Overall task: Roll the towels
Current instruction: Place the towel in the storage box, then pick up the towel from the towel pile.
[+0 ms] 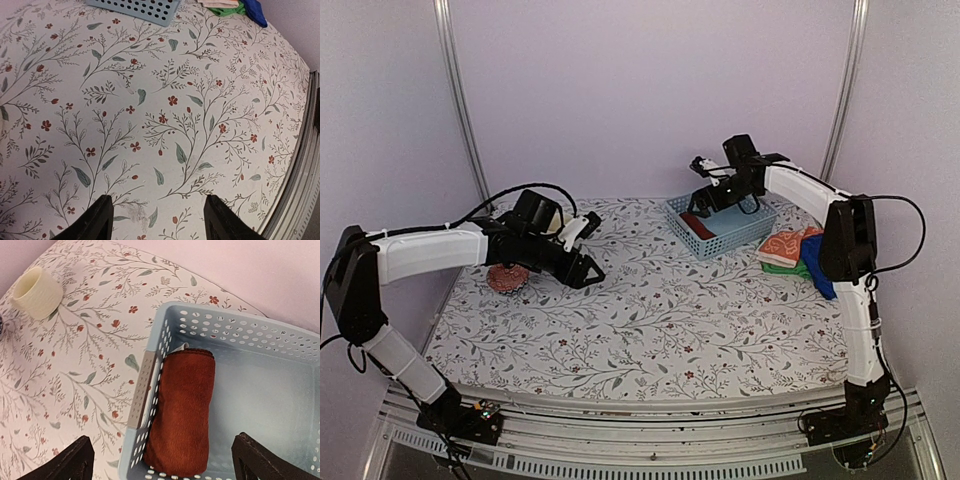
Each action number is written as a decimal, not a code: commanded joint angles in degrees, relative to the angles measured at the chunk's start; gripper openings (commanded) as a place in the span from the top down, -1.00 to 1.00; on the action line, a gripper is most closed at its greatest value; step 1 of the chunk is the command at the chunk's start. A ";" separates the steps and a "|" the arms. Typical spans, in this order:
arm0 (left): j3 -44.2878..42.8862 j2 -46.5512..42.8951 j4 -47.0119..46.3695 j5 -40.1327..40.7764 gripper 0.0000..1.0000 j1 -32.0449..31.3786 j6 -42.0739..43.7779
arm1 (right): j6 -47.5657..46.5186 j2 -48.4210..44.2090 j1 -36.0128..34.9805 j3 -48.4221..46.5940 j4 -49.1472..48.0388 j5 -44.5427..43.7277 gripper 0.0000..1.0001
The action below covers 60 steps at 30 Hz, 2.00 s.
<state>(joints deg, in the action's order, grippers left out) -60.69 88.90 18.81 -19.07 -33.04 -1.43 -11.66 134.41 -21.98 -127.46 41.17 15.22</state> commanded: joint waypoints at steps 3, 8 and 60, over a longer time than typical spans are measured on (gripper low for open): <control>0.85 -2.57 -1.75 0.61 -0.55 0.77 0.89 | -2.64 -14.79 0.35 9.28 2.28 8.02 -0.98; 4.70 -5.64 -8.64 1.14 -0.97 0.71 -1.52 | -6.35 -24.19 0.39 19.75 3.04 4.04 -0.98; -3.53 -4.30 -14.50 19.63 -0.24 -4.09 -9.84 | -3.93 -24.48 34.80 40.24 -5.27 -1.03 0.04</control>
<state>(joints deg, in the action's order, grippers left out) -63.86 84.71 3.18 2.74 -37.10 -10.63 -18.59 107.11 12.78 -83.33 35.97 12.75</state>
